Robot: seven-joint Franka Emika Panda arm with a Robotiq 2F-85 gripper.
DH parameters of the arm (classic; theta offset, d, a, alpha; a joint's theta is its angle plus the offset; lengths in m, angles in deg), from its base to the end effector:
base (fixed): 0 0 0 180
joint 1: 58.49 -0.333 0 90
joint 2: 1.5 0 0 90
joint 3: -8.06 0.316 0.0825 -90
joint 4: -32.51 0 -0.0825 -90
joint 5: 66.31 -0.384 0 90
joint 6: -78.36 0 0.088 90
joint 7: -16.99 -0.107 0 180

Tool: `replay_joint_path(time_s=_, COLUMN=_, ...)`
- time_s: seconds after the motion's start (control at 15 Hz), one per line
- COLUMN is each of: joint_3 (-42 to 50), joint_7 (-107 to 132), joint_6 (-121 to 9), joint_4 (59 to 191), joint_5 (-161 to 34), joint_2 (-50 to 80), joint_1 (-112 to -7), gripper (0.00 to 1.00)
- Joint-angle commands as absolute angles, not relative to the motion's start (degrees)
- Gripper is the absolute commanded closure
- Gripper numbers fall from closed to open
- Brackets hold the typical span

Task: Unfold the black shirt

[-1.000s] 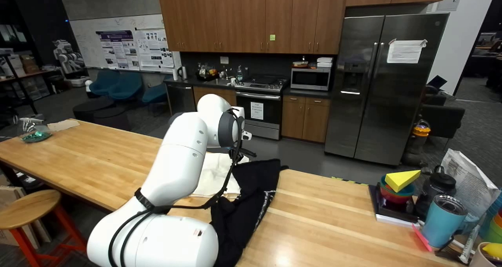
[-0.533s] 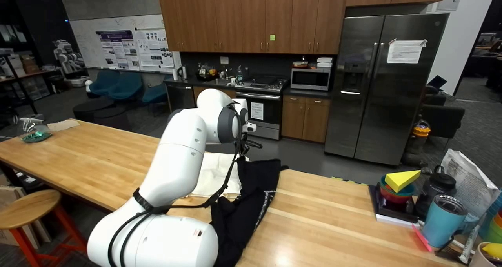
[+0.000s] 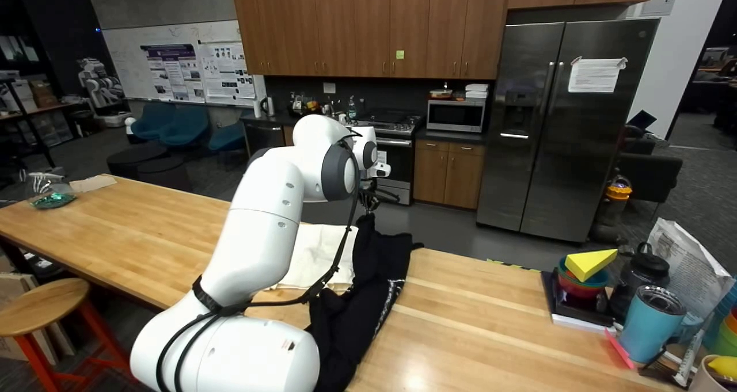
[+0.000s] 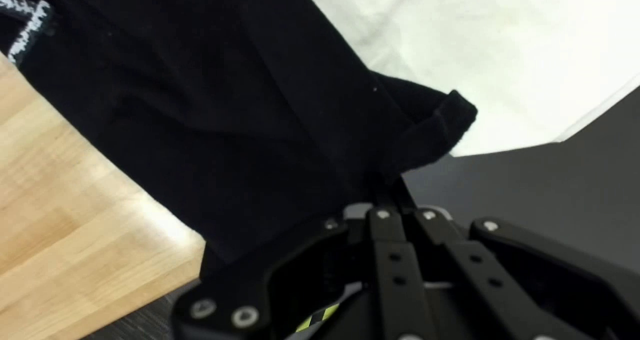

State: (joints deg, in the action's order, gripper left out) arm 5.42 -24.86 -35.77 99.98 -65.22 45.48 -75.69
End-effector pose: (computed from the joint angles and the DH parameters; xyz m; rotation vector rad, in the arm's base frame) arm 0.7319 0.1991 0.2974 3.0148 -0.6963 0.0308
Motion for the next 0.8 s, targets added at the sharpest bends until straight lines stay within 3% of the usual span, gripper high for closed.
replay_joint_path(time_s=0.0, joint_3=5.43, joint_7=-23.77, joint_6=-36.77, joint_4=103.89, joint_5=-64.86, joint_2=41.80, joint_1=-73.64, gripper=0.99)
replay_joint_path(time_s=0.73, joint_3=5.16, joint_7=-14.80, joint_6=-36.92, joint_4=101.30, joint_5=-64.85, joint_2=41.42, joint_1=-68.64, gripper=0.99)
